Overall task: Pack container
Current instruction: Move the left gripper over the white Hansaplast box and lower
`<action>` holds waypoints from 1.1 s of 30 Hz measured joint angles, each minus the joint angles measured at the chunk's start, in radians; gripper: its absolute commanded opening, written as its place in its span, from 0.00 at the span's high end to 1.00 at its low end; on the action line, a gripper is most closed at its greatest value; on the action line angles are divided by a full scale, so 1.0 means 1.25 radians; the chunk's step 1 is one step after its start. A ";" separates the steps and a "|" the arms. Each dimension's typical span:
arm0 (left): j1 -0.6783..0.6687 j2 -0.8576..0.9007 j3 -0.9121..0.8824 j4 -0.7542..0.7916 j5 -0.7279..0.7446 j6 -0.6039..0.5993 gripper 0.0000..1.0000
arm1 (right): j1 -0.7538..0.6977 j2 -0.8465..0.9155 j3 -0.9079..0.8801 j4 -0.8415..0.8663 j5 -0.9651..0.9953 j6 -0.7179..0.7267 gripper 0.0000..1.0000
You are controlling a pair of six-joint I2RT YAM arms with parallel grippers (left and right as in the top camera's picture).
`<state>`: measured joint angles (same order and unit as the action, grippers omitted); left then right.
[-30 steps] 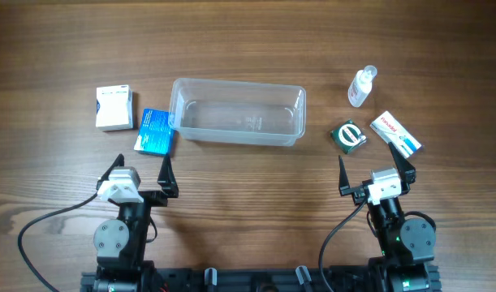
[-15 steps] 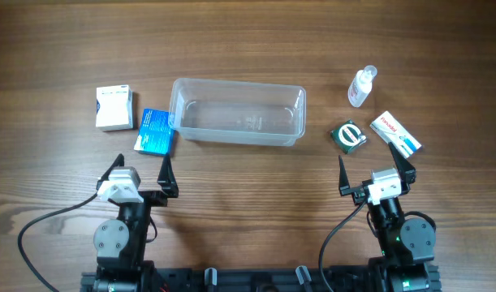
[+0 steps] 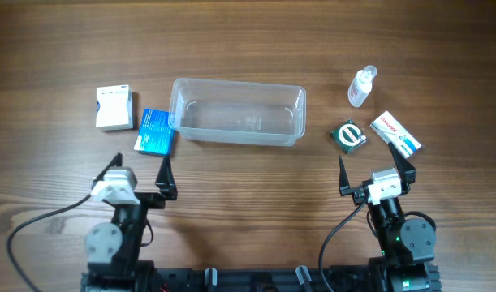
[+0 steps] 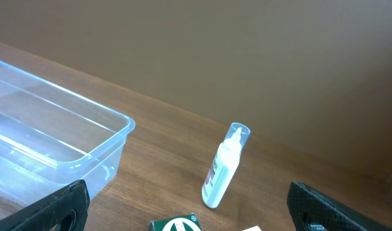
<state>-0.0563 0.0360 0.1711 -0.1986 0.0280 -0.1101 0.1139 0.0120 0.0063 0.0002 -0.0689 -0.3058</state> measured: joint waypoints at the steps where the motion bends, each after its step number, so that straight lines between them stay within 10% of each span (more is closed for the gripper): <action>1: 0.000 0.015 0.039 -0.016 0.000 0.001 0.00 | 0.000 0.000 0.000 0.000 0.000 0.000 0.00; 20: 0.140 1.016 1.101 -0.610 0.048 0.172 0.00 | 0.000 0.001 0.000 0.000 0.002 -0.003 0.00; 33: 0.304 1.329 1.155 -0.644 0.060 0.229 0.00 | 0.000 0.001 0.000 0.000 0.002 -0.003 0.00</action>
<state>0.3237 1.6974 1.6150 -1.0039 0.1036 0.1757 0.1139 0.0135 0.0063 0.0002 -0.0662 -0.3092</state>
